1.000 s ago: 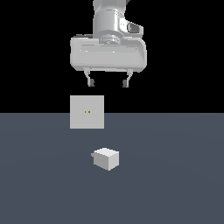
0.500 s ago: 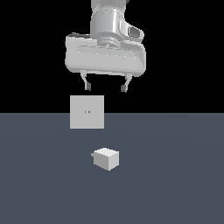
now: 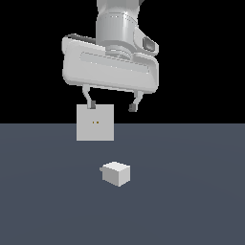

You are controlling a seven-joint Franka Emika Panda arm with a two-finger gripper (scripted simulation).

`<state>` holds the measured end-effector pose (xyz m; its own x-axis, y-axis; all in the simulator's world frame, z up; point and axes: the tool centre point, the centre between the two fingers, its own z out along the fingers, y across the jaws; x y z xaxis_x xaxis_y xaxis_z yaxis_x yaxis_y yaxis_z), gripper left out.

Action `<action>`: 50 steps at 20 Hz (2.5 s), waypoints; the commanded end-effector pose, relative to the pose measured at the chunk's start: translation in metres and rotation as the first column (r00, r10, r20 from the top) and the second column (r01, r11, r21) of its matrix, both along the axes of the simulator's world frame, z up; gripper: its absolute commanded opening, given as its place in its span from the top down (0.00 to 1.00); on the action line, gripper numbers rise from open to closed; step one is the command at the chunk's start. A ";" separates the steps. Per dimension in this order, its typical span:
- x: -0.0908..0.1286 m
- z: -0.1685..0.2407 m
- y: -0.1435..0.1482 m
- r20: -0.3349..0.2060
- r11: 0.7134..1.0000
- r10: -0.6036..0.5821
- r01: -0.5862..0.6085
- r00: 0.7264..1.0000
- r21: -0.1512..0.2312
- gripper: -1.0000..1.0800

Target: Plug the charger into the wall socket.

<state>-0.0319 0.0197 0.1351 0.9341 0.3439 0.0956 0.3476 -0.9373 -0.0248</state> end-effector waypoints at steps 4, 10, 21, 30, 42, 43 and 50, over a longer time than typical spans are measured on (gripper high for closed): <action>-0.014 -0.017 0.000 0.025 0.993 0.120 -0.121 0.992 0.006 0.04; -0.028 -0.034 -0.001 0.050 0.970 0.241 -0.242 0.969 0.010 0.04; -0.047 -0.061 -0.005 0.089 0.908 0.416 -0.418 0.905 0.012 0.04; -0.053 -0.072 -0.008 0.102 0.877 0.476 -0.480 0.873 0.011 0.04; -0.054 -0.089 -0.009 0.101 0.876 0.478 -0.482 0.872 0.011 0.04; -0.054 -0.094 -0.009 0.101 0.876 0.478 -0.482 0.872 0.011 0.04; -0.054 -0.120 -0.009 0.101 0.875 0.480 -0.484 0.871 0.011 0.04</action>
<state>-0.0867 0.0110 0.0197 0.6398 0.7439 0.1929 0.7582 -0.6520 -0.0006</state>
